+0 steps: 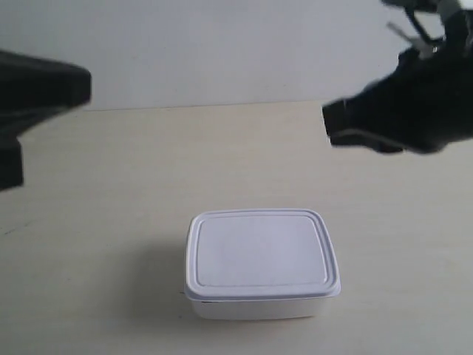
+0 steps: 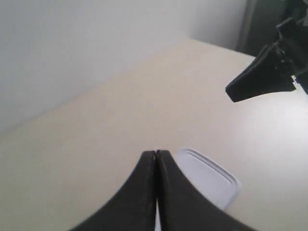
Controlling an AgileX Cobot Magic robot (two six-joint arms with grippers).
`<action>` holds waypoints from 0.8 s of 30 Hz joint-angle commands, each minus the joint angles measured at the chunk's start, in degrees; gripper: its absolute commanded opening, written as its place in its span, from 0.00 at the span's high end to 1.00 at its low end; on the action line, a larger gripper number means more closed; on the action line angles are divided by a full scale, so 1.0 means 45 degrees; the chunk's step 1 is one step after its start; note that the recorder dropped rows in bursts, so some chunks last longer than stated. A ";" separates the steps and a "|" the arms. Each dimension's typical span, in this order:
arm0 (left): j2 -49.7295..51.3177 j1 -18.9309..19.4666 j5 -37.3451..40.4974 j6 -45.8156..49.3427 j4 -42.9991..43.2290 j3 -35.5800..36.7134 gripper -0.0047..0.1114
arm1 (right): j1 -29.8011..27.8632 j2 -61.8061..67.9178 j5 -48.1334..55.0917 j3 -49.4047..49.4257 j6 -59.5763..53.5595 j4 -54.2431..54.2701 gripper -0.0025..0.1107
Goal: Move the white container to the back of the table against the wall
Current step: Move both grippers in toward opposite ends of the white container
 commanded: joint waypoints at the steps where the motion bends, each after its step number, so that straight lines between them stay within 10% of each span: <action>1: 0.1298 -0.0578 0.1600 -0.2131 0.0028 0.0205 0.96 | 0.0021 0.0603 0.3728 -0.0075 0.0507 -0.1326 0.98; 11: 0.5595 -0.0530 0.6395 -0.3436 -0.1425 0.0258 0.96 | 0.0021 0.0979 0.6119 -0.0075 -0.1741 0.1706 0.98; 24: 0.7381 -0.0530 0.5741 -0.3436 -0.2492 0.0258 0.96 | 0.0021 0.2703 0.6398 -0.0045 -0.1935 0.1591 0.98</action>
